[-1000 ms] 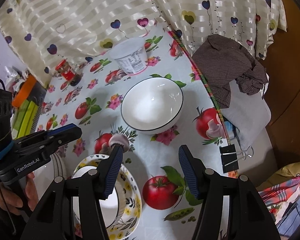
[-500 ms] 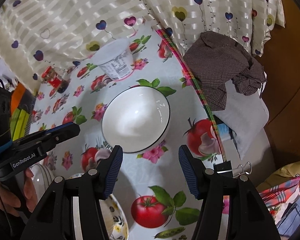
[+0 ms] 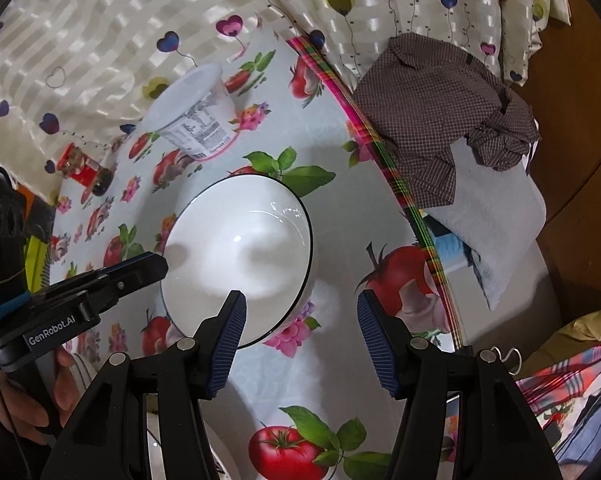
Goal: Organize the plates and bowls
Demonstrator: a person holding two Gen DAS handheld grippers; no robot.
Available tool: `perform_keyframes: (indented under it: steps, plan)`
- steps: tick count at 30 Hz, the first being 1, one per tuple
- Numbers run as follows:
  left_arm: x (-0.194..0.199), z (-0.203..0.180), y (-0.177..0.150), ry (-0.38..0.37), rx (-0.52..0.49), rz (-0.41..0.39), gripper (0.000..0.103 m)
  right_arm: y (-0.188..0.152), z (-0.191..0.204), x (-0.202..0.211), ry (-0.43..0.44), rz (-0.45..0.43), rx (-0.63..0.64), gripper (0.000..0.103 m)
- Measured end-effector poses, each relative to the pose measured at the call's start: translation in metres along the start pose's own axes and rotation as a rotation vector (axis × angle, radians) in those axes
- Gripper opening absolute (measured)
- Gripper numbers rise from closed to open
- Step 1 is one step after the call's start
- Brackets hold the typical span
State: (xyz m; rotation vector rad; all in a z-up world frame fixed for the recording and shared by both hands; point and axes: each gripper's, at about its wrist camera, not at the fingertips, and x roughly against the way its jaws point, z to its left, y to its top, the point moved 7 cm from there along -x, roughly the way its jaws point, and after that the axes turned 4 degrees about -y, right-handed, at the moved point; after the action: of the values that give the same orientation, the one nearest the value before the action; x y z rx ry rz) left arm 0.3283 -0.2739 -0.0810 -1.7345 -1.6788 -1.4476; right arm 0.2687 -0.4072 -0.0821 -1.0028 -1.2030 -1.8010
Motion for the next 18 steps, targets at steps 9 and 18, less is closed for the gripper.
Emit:
perform_keyframes:
  steps: [9, 18]
  plan:
    - [-0.018, -0.003, 0.002, 0.007, 0.001, 0.017, 0.020, 0.005, -0.006, -0.019, 0.002, 0.014, -0.024, 0.036]
    - [-0.024, -0.004, -0.001, 0.057, -0.035, 0.026, 0.020, 0.009, 0.005, -0.021, 0.001, 0.006, 0.003, 0.018]
